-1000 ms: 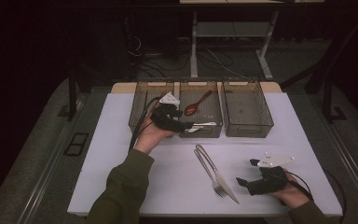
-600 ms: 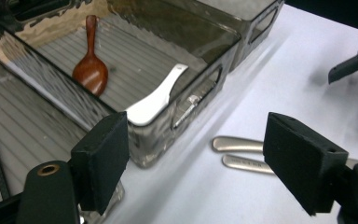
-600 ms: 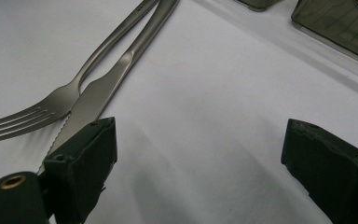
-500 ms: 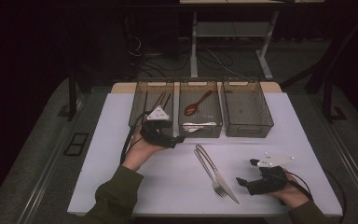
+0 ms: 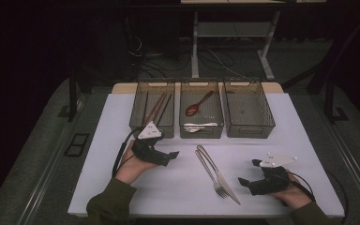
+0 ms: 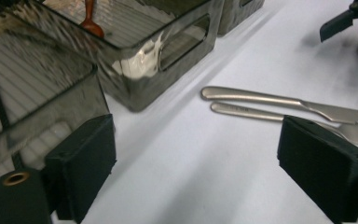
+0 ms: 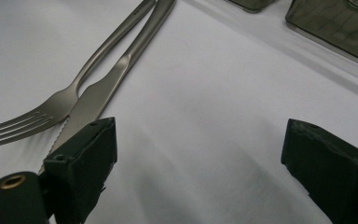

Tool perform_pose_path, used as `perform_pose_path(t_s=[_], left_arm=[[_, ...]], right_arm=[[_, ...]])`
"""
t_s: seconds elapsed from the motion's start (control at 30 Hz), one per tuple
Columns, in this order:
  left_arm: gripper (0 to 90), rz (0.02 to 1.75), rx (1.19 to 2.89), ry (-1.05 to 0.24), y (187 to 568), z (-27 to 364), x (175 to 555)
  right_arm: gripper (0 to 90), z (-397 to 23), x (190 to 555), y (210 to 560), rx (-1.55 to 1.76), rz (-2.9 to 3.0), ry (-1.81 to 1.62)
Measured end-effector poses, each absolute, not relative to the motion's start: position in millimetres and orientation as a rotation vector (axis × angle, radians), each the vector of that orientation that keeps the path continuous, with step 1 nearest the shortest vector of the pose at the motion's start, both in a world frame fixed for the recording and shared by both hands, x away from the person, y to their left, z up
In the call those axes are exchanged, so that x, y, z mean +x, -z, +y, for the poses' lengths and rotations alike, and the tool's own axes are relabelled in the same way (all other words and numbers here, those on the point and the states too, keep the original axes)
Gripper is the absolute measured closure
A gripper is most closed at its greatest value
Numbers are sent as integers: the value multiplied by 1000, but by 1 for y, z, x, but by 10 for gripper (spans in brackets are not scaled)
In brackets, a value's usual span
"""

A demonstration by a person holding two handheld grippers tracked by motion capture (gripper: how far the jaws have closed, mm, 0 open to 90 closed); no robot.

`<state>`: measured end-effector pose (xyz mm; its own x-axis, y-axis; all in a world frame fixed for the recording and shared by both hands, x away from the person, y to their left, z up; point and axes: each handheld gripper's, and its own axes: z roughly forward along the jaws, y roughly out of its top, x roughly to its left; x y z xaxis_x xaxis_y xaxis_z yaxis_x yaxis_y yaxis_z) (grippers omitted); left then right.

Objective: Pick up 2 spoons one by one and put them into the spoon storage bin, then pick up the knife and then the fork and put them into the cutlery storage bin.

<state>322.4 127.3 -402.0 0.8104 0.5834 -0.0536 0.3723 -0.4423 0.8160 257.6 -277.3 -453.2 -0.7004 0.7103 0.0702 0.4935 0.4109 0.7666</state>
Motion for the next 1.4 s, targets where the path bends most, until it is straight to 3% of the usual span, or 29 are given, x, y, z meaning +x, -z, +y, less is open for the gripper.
perform_pose_path(t_s=[0.37, 0.9, 1.4], left_arm=[[0, 693, 2064, -319, 419, 145, 293], [0, 723, 2064, -278, 437, 168, 273], [0, 715, 2077, -254, 440, 167, 274]], right_arm=[[104, -278, 260, 454, 1088, 2404, -1168], [104, -278, 262, 439, 1127, 2473, -1201], [515, -257, 267, 431, 1106, 2540, -1221]])
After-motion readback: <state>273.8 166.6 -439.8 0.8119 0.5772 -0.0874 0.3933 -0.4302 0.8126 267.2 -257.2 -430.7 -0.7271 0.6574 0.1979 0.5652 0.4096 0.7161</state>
